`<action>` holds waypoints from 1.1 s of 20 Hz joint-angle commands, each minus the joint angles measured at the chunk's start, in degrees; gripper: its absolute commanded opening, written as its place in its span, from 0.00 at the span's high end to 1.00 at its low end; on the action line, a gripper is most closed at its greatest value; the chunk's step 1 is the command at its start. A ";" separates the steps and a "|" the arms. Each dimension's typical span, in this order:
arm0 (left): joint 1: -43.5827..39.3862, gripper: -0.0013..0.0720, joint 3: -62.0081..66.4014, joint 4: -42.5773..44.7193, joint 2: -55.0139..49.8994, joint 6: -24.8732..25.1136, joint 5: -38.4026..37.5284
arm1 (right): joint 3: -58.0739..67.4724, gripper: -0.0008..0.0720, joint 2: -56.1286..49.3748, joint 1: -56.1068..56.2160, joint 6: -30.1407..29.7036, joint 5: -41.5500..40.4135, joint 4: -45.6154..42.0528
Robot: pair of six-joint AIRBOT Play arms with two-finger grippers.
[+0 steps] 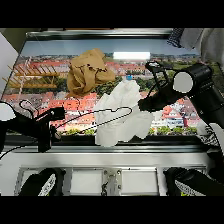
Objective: Fold the clothes and pants, and hang the long-sleeved shirts on hangers.
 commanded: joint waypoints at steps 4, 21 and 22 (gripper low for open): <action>-0.11 0.96 -0.79 -2.27 -3.39 0.52 0.00 | -0.02 0.96 -0.02 0.02 0.02 0.00 0.00; -12.00 0.96 3.74 -9.57 -16.98 -1.49 10.64 | -0.02 0.96 -0.02 0.02 0.02 0.00 0.02; -12.00 0.96 4.02 -10.99 -17.62 -1.44 10.86 | -0.02 0.96 -0.02 0.02 0.00 0.02 0.02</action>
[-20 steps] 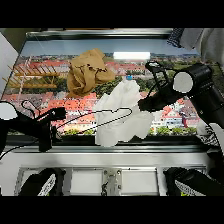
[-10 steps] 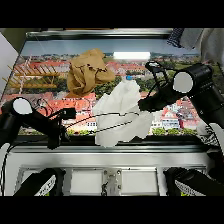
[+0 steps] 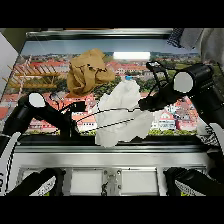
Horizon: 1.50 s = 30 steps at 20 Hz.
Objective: Fold the clothes and pants, and hang the long-sleeved shirts on hangers.
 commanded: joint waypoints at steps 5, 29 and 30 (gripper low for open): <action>-1.70 0.96 1.55 -5.46 -4.92 1.44 2.97 | 1.88 0.96 0.04 0.04 -2.14 0.70 0.33; -4.74 0.96 1.55 -5.60 -1.57 -2.19 7.34 | 6.97 0.96 2.34 4.17 2.80 0.90 -3.28; -5.31 0.96 1.55 -6.08 -1.64 -2.27 7.93 | 6.97 0.96 2.19 5.35 2.84 -0.13 -3.10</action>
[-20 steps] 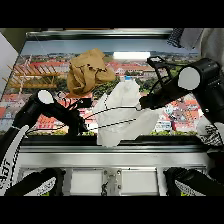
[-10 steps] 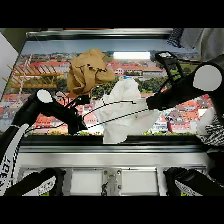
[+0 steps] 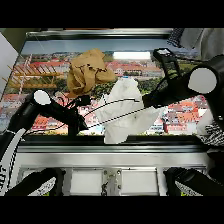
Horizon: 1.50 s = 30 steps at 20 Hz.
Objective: Fold the clothes and pants, and hang the long-sleeved shirts on hangers.
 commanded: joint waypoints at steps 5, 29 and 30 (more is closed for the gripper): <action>-2.27 0.96 0.02 -6.34 0.15 0.17 4.50 | 0.07 0.96 -1.36 8.20 2.51 -8.07 1.92; -2.12 0.96 0.04 -0.79 0.17 -0.20 -3.45 | 0.11 0.96 4.81 8.59 6.32 -10.25 -1.05; -2.25 0.96 0.04 -0.85 0.17 -0.20 -3.45 | 0.11 0.96 4.68 8.50 6.29 -10.25 -0.79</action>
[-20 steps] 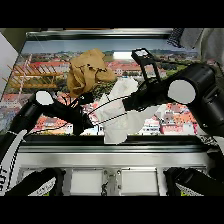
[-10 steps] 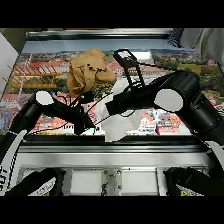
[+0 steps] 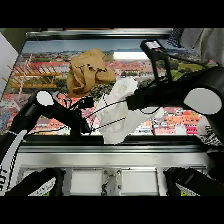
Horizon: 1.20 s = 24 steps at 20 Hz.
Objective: Fold the clothes and pants, and hang the long-sleeved shirts on hangers.
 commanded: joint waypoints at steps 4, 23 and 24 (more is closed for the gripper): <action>-0.11 0.96 0.02 0.81 0.02 -0.17 -0.70 | 0.02 0.96 -1.03 -1.33 -0.74 0.98 3.41; -0.11 0.96 0.00 0.83 0.02 -0.17 -0.72 | 0.02 0.96 -8.81 12.72 -1.38 -10.58 5.77; -0.11 0.96 0.00 0.83 0.02 -0.17 -0.72 | 0.02 0.96 -8.81 12.72 -1.38 -10.58 5.79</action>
